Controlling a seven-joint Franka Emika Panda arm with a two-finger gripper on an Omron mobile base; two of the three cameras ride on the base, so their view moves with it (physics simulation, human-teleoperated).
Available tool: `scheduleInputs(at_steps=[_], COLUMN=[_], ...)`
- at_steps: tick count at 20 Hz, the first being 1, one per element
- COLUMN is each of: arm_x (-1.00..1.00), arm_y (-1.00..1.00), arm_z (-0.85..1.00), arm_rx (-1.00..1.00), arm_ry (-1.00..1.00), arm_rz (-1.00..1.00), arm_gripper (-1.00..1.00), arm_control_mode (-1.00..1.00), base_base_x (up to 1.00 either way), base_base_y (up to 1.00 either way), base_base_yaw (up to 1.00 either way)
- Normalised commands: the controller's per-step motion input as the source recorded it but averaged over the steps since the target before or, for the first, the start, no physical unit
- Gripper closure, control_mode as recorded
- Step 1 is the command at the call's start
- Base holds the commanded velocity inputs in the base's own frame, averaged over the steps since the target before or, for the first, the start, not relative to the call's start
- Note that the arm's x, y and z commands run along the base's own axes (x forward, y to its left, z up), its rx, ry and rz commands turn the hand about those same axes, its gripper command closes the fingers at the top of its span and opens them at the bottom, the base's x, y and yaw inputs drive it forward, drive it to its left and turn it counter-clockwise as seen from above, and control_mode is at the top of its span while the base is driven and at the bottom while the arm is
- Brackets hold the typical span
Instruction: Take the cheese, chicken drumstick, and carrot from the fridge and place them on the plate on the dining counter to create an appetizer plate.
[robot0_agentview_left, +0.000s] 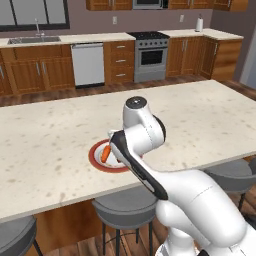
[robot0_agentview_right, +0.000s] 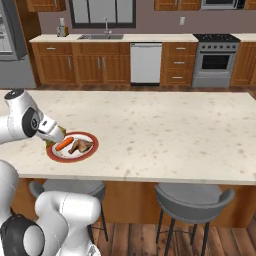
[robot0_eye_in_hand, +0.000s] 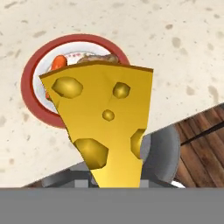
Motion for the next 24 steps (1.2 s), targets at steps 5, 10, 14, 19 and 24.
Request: scheduleInputs(at_steps=[5, 10, 14, 19, 24], arm_x=[0.0, 0.0, 0.0, 0.02, 0.0], arm_y=[0.35, 0.28, 0.15, 0.13, 0.05], arm_z=[-0.09, 0.0, -0.11, -0.23, -0.32], arm_rx=[0.09, 0.01, 0.0, 0.0, -0.01], arm_ry=[0.03, 0.24, 0.39, 0.22, -0.03], arm_rz=[-0.21, -0.08, -0.06, -0.02, -0.03], arm_gripper=[1.0, 1.0, 1.0, 1.0, 1.0], arm_control_mode=[-1.0, -1.0, -1.0, -1.0, -1.0], base_base_x=[0.0, 0.0, 0.0, 0.0, 0.0], base_base_y=[0.0, 0.0, 0.0, 0.0, 0.0], base_base_yaw=[0.0, 0.0, 0.0, 0.0, 0.0])
